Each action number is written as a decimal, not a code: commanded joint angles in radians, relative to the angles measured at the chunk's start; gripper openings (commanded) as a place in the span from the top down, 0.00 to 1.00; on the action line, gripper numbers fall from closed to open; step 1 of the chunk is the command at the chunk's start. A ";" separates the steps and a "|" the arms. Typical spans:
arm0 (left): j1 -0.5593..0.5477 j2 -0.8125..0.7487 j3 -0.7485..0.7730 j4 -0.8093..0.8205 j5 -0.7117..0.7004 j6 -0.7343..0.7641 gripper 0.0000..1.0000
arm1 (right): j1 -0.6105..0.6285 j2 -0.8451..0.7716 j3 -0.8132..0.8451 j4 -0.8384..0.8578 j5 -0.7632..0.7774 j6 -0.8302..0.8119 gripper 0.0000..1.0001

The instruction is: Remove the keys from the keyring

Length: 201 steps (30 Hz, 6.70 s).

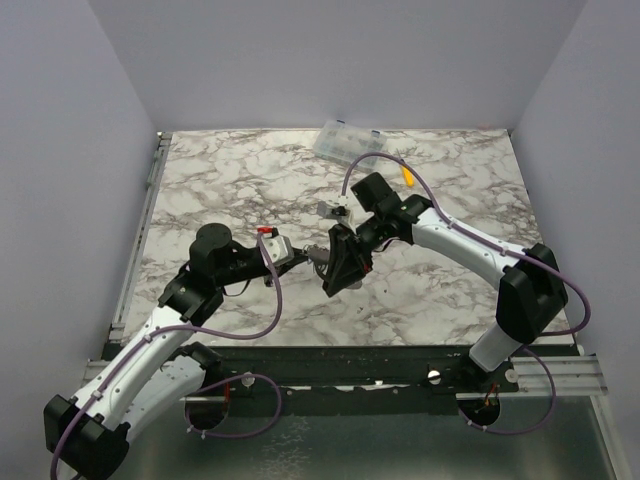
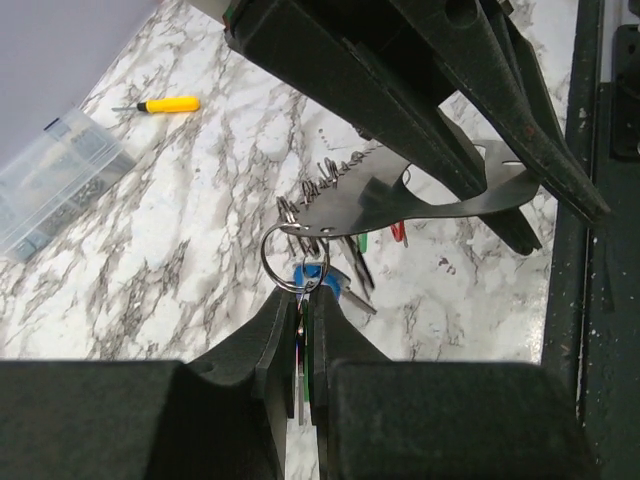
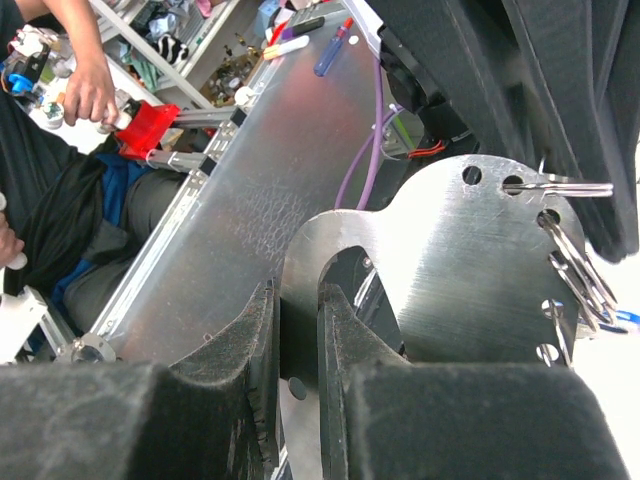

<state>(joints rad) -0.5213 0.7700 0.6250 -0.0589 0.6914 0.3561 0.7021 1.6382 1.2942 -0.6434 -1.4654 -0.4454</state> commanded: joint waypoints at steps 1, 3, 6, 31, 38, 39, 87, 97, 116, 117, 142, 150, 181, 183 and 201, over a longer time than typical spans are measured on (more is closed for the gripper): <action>-0.003 -0.027 0.060 -0.196 -0.062 0.106 1.00 | -0.049 0.007 -0.013 -0.070 -0.070 -0.077 0.99; -0.003 -0.027 0.087 -0.221 -0.074 0.114 1.00 | -0.067 0.034 -0.013 -0.122 -0.094 -0.112 0.97; -0.004 0.002 0.138 -0.245 -0.094 0.118 1.00 | -0.083 0.108 0.035 -0.363 -0.138 -0.336 0.88; -0.006 0.131 0.274 -0.345 -0.083 0.257 1.00 | -0.169 0.138 -0.149 0.584 0.073 1.040 0.17; -0.007 0.092 0.248 -0.352 -0.020 0.348 1.00 | -0.253 -0.058 -0.318 0.806 0.033 0.816 0.07; -0.006 0.085 0.245 -0.354 -0.013 0.368 1.00 | -0.255 -0.078 -0.250 0.520 0.088 0.524 0.07; -0.053 0.219 0.392 -0.237 -0.095 0.019 1.00 | -0.123 -0.100 -0.367 1.418 0.217 0.681 0.22; -0.052 0.207 0.365 -0.190 -0.127 -0.004 1.00 | -0.101 -0.069 -0.387 1.627 0.208 0.845 0.45; -0.052 0.173 0.347 -0.290 -0.139 0.163 1.00 | -0.101 -0.062 -0.407 1.664 0.222 0.914 0.94; -0.053 0.164 0.343 -0.305 -0.135 0.215 1.00 | -0.102 -0.065 -0.405 1.651 0.202 0.905 0.81; -0.060 0.003 0.204 -0.405 0.032 1.145 1.00 | -0.060 -0.089 -0.136 0.619 0.224 0.195 0.49; -0.062 0.028 0.235 -0.386 0.003 1.052 1.00 | -0.058 -0.084 -0.260 1.028 0.243 0.556 0.36; -0.068 0.006 0.210 -0.369 0.006 1.185 1.00 | -0.004 0.069 -0.371 1.912 0.155 1.261 0.64; -0.069 0.006 0.208 -0.368 0.001 1.188 1.00 | 0.001 0.060 -0.374 1.905 0.155 1.256 0.68; -0.075 0.005 0.195 -0.367 -0.015 1.192 1.00 | 0.005 0.077 -0.354 1.934 0.212 1.322 0.81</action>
<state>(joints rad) -0.5915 0.7849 0.8280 -0.4538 0.6735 1.5284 0.6933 1.7161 0.9310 1.2140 -1.2694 0.8291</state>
